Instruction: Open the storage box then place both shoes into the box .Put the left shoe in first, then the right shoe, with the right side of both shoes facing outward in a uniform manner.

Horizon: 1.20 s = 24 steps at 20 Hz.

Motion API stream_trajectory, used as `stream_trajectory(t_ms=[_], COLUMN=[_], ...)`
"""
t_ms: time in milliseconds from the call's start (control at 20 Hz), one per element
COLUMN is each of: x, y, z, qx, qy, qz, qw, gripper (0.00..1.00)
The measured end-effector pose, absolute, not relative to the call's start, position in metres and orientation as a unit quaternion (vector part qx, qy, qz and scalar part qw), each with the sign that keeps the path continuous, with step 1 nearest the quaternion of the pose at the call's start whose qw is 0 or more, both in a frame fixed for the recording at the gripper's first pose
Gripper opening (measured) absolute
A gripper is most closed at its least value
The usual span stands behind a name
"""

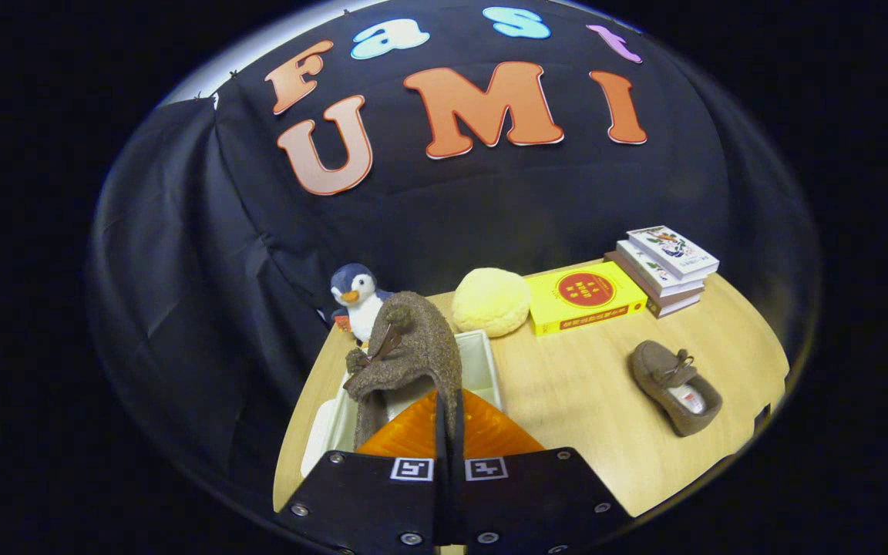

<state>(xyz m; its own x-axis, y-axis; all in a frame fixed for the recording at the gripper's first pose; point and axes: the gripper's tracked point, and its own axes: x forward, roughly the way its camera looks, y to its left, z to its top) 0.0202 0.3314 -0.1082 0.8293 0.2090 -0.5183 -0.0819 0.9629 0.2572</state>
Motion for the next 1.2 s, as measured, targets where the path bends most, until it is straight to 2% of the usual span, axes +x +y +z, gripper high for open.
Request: stream_trajectory(t_ms=[900, 1050, 1150, 1200], x=[0.01, 0.009, 0.006, 0.005], y=[0.401, 0.401, 0.39, 0.384], z=[-0.19, -0.173, -0.163, -0.159], qx=[0.1, 0.115, 0.106, 0.104], qy=[0.361, 0.343, 0.332, 0.327], qz=[0.108, 0.126, 0.128, 0.129], qw=[0.921, 0.924, 0.929, 0.93], gripper=[0.05, 0.14, 0.28, 0.43])
